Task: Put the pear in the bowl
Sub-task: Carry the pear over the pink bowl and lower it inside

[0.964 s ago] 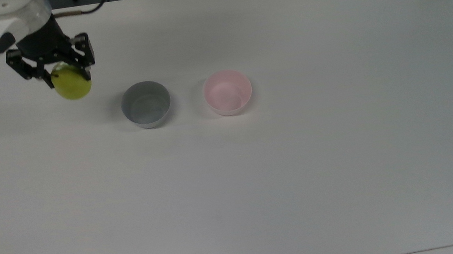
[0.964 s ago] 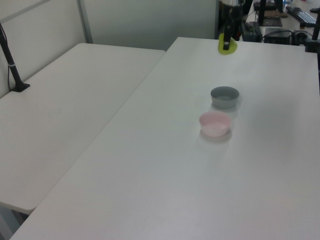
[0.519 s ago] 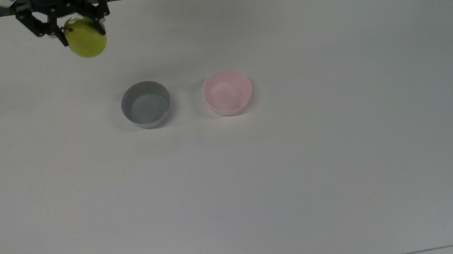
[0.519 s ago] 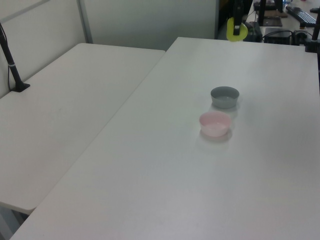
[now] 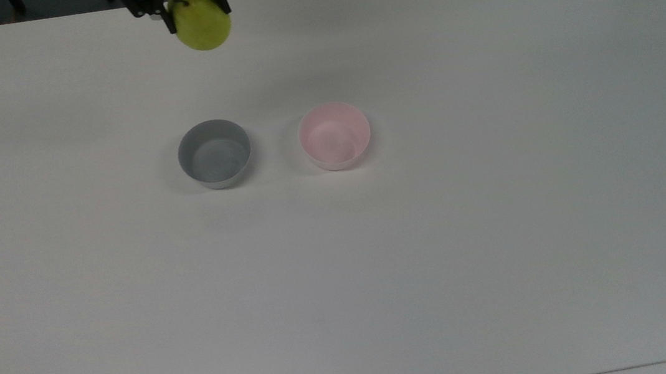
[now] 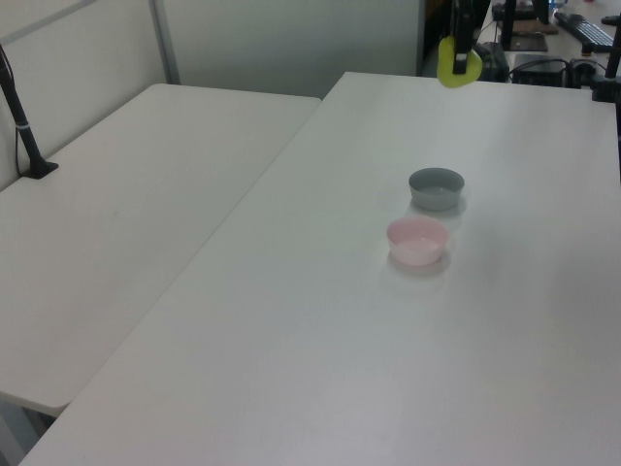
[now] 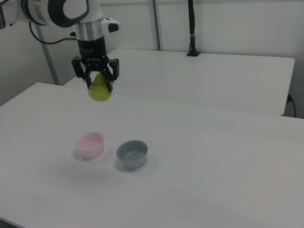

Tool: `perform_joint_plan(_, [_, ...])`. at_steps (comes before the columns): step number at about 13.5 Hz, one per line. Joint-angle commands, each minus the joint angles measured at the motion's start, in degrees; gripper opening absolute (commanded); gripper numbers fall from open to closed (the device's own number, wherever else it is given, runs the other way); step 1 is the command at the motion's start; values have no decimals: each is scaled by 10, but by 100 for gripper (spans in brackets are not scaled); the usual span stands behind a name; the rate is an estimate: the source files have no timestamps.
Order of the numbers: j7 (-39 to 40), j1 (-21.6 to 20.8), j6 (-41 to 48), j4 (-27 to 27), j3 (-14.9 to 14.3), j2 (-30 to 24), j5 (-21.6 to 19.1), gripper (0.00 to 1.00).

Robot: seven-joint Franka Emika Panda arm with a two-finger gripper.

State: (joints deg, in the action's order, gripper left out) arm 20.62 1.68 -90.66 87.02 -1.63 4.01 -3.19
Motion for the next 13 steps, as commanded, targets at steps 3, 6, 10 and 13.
perform_joint_plan(3, [-62,-108,-128,149,-63,-67,0,14])
perform_joint_plan(6, [-111,-148,-227,220,-64,-65,0,14])
perform_joint_plan(10, [-131,-176,-331,269,-57,-26,1,14])
perform_joint_plan(13, [-155,-190,-384,268,-51,36,5,14])
